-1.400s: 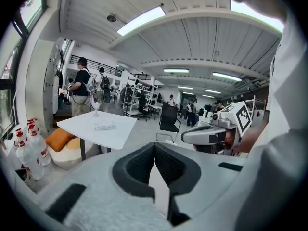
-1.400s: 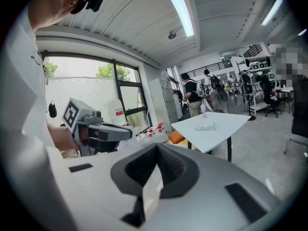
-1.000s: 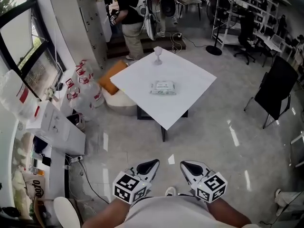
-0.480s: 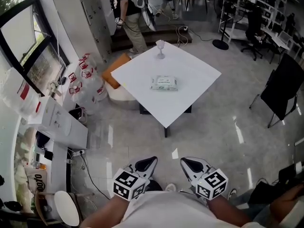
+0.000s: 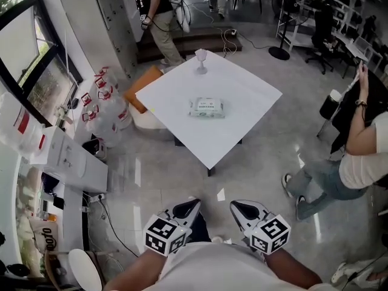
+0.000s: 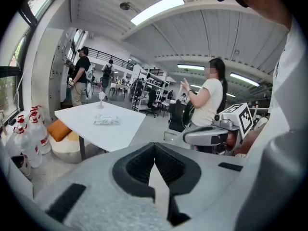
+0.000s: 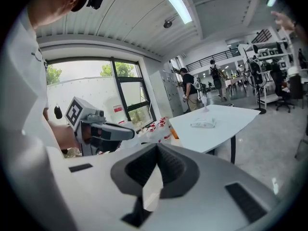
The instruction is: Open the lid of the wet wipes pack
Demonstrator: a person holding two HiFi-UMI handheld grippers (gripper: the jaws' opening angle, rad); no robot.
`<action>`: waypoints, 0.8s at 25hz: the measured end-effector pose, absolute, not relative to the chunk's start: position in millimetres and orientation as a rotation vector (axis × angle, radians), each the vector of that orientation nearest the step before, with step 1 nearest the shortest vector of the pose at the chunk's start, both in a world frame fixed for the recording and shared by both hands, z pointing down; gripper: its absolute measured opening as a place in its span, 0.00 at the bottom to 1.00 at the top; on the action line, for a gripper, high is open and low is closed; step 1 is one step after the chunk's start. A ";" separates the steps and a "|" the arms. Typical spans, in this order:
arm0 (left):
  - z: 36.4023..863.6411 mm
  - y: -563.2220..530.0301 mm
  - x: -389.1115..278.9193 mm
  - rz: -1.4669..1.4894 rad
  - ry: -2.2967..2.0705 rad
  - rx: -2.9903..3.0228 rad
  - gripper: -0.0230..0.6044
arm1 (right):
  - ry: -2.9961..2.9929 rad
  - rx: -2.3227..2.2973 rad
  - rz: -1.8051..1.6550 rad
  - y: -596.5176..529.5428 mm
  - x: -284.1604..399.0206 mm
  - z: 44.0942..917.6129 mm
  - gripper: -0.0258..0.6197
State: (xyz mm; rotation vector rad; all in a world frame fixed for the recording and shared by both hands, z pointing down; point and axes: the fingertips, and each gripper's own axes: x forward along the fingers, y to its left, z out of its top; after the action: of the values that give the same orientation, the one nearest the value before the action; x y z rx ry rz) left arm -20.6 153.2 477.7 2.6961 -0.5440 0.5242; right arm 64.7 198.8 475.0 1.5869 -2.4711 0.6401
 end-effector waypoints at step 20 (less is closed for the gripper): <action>458.5 -75.5 28.1 0.517 -0.477 2.778 0.04 | -2.382 1.655 0.621 -20.3 109.4 466.0 0.05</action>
State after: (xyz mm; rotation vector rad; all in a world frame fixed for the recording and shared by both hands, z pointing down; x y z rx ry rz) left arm 28.1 -75.5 458.5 2.7776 -0.4771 0.5166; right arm 109.4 -20.3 466.0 1.6551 -2.3823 0.6207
